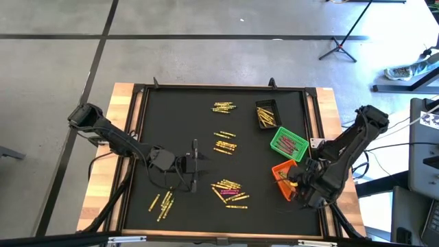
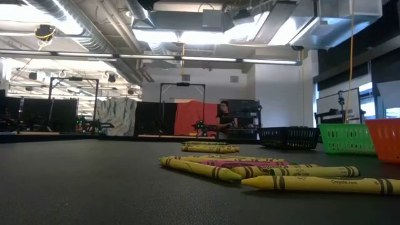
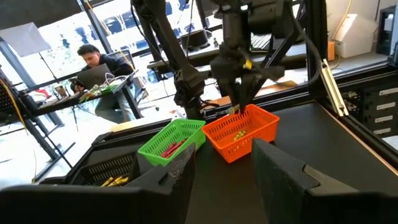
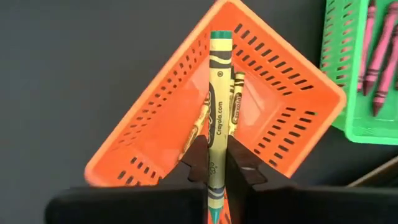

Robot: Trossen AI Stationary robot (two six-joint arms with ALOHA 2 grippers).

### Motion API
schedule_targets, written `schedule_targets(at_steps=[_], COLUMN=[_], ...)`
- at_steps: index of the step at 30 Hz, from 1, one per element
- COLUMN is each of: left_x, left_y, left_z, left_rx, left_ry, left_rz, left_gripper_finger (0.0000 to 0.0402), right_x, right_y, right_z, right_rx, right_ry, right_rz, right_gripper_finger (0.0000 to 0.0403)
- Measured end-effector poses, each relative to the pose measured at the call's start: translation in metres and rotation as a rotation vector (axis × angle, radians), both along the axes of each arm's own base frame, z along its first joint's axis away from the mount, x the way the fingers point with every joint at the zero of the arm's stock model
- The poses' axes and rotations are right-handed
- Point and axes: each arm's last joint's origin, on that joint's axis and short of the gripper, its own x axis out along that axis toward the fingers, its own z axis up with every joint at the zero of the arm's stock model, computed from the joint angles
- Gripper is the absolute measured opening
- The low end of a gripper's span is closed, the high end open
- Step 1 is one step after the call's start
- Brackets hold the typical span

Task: Sort crayons
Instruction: Put the green crayon into the orange basket, then put the yellow crayon into the black basket

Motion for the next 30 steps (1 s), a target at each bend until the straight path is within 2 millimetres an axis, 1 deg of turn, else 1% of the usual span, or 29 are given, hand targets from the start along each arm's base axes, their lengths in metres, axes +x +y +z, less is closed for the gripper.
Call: schedule_targets(at_steps=[3, 8, 10, 13, 16, 18, 20, 25, 28, 30], left_x=[0.0, 0.0, 0.0, 0.0, 0.0, 0.0, 0.0, 0.0, 0.0, -0.002], left_y=[0.0, 0.0, 0.0, 0.001, 0.001, 0.001, 0.001, 0.001, 0.002, 0.003], left_z=[0.0, -0.001, -0.001, -0.001, -0.001, -0.001, -0.001, -0.004, -0.009, -0.016], left_rx=[0.001, 0.003, 0.003, 0.003, 0.003, 0.003, 0.003, -0.016, -0.053, -0.1], left_ry=[0.002, 0.007, 0.007, 0.007, 0.007, 0.009, 0.01, 0.033, 0.082, 0.145], left_rz=[0.0, 0.0, 0.0, 0.004, 0.004, 0.004, 0.003, 0.006, 0.017, 0.032], left_gripper_finger=[0.0142, 0.0142, 0.0142, 0.0142, 0.0142, 0.0142, 0.0142, 0.0142, 0.0142, 0.0142], right_x=[0.002, 0.005, 0.005, 0.004, 0.003, 0.003, 0.003, 0.003, 0.007, 0.01], right_y=[-0.005, -0.011, -0.014, -0.019, -0.019, -0.019, -0.019, -0.02, -0.018, -0.017], right_z=[-0.017, -0.048, -0.055, -0.059, -0.06, -0.06, -0.06, -0.057, -0.044, -0.034], right_rx=[0.031, 0.145, 0.156, 0.147, 0.144, 0.148, 0.149, 0.149, 0.176, 0.149], right_ry=[0.011, 0.027, 0.04, 0.061, 0.06, 0.064, 0.066, 0.085, 0.054, 0.0], right_rz=[-0.025, -0.076, -0.089, -0.103, -0.102, -0.104, -0.105, -0.074, -0.035, 0.004], right_gripper_finger=[0.0015, 0.0037, 0.0039, 0.0037, 0.0035, 0.0042, 0.0061, 0.0128, 0.0156, 0.0166])
